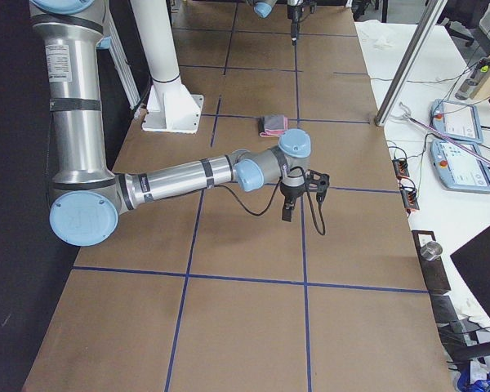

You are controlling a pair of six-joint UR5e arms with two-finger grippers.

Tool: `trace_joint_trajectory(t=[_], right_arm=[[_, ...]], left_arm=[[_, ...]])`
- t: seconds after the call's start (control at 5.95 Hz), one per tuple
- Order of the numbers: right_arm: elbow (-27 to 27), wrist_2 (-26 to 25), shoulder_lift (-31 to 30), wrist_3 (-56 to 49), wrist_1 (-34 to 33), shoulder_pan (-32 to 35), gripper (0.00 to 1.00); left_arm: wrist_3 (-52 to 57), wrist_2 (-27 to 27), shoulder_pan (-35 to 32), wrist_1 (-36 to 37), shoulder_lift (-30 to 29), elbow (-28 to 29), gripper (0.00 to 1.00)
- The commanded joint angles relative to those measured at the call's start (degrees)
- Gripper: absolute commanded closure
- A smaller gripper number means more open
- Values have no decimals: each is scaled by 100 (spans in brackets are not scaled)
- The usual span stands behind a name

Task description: Fold towel twice with both arms

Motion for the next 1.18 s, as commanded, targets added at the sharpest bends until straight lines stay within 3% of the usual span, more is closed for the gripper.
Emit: trace_joint_trajectory(t=[0.0,0.34,0.67,1.01], right_arm=[[-750,116,-200,-2311,-10,813,0],[-860,125,-244,-3599,-718,1359,0],[-781,185,-192,-3616,-872,1370,0],[-807,370,-200,-3606,-889,1370,0]], left_arm=[[2377,-89,-946,539,674,102,0],[4312,-81,-1869,2302,711,102,0],[5750,-98,-2740,3931,728,119,0],[5668,-124,-2761,4087,1183,102,0]])
